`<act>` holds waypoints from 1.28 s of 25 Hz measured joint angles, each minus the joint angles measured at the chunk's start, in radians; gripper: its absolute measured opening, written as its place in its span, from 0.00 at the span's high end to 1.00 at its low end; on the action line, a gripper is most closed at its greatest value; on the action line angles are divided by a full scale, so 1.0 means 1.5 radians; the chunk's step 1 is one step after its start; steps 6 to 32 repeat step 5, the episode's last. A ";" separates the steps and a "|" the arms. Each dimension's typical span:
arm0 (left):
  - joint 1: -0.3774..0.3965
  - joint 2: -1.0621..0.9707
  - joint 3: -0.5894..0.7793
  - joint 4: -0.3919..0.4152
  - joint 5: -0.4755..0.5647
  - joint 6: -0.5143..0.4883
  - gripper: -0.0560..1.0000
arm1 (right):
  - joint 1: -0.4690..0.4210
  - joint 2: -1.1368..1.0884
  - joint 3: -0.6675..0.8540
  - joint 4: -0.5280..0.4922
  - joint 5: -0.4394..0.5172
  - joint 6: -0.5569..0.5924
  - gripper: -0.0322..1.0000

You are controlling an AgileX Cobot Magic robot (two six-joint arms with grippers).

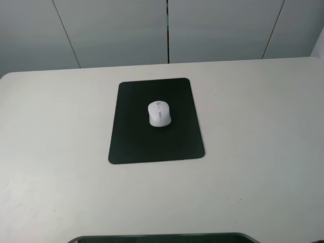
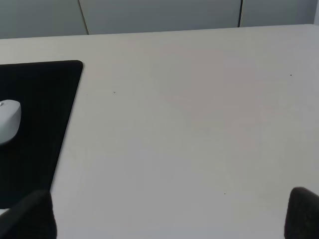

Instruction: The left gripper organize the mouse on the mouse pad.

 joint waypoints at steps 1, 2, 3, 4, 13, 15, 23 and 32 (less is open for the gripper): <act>0.000 0.000 0.001 0.000 0.000 0.000 0.24 | 0.000 0.000 0.000 0.000 0.000 0.000 0.30; 0.000 0.000 0.001 0.000 -0.002 0.000 0.24 | 0.000 0.000 0.000 0.000 0.000 0.000 0.30; 0.000 0.000 0.001 0.000 -0.002 0.000 0.24 | 0.000 0.000 0.000 0.000 0.000 0.000 0.30; 0.000 0.000 0.001 0.000 -0.002 0.000 0.24 | 0.000 0.000 0.000 0.000 0.000 0.000 0.30; 0.000 0.000 0.001 0.000 -0.002 0.000 0.24 | 0.000 0.000 0.000 0.000 0.000 0.000 0.30; 0.000 0.000 0.001 0.000 -0.002 0.000 0.24 | 0.000 0.000 0.000 0.000 0.000 0.000 0.30; 0.000 0.000 0.001 0.000 -0.002 0.000 0.24 | 0.000 0.000 0.000 0.000 0.000 0.000 0.30; 0.000 0.000 0.001 0.000 -0.002 0.000 0.24 | 0.000 0.000 0.000 0.000 0.000 0.000 0.30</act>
